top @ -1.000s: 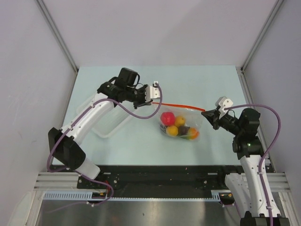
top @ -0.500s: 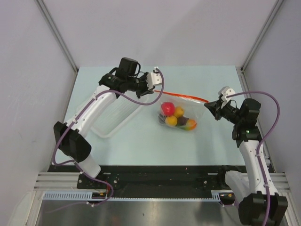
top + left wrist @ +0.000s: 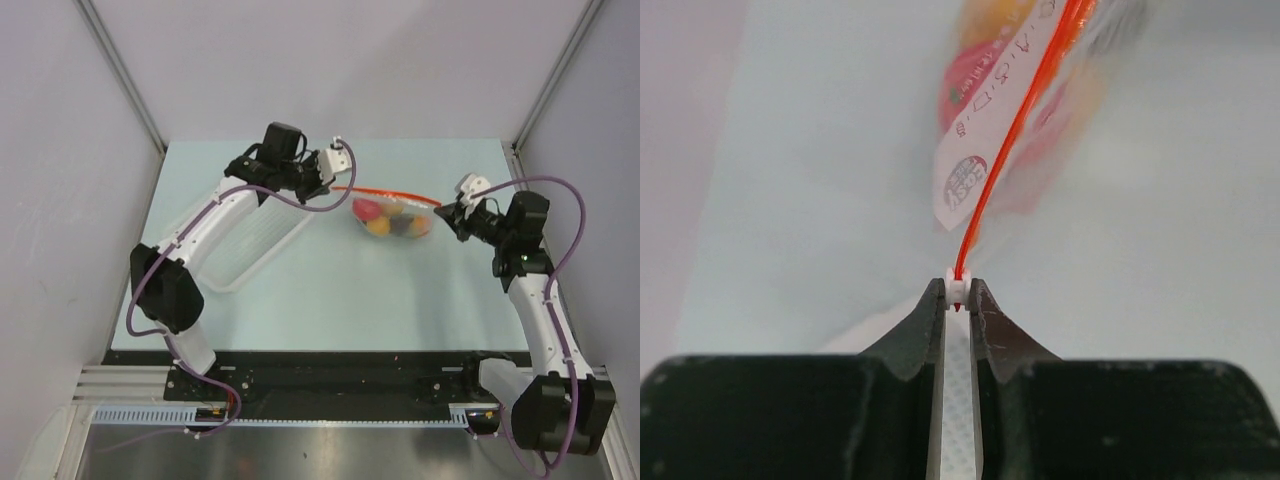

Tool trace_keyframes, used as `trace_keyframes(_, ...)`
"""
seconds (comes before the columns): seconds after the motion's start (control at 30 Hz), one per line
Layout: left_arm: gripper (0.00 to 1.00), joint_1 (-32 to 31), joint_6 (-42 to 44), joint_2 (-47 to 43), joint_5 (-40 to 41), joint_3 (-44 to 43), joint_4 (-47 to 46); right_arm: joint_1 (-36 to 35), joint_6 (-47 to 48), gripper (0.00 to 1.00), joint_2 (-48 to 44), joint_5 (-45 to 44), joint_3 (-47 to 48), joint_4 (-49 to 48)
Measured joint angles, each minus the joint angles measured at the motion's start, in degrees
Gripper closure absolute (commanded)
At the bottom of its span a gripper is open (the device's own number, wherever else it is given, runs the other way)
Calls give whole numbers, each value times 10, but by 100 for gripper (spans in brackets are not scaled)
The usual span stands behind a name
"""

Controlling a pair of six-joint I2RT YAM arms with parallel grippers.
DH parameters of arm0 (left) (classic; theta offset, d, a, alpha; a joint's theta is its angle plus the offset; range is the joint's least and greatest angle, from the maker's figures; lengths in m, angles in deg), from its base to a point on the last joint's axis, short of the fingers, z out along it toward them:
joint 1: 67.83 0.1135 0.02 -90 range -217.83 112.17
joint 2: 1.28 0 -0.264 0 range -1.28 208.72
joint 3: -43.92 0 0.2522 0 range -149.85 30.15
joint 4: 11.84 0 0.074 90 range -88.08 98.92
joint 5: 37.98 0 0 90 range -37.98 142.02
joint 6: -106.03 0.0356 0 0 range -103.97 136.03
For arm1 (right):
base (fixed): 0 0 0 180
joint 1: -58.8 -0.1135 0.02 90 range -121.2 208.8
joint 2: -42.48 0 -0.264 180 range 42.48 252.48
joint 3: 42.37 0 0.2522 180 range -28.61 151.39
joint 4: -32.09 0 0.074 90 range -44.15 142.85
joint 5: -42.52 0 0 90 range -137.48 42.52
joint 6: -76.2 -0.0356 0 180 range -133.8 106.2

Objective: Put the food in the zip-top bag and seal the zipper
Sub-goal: Place the zipper food storage bag at the center of the board, then reset both arms

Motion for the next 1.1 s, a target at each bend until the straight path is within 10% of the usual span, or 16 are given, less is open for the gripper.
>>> trace_keyframes(0.33, 83, -58, 17, -81, -1, 285, 18, -147, 267, 92, -156, -31, -174, 283)
trace_keyframes(0.53, 64, -101, -17, -135, -17, 408, 7, -193, 354, 36, -209, -78, -207, 398)
trace_keyframes(0.8, 30, -101, -87, -150, -32, 425, 0, -203, 323, 0, -212, -95, -187, 446)
trace_keyframes(0.97, 0, -97, -125, -228, -38, 415, 15, -203, 264, 0, -224, -97, -107, 463)
trace_keyframes(1.1, 0, -62, -173, -289, -58, 349, 31, -203, 182, 0, -234, -103, -35, 436)
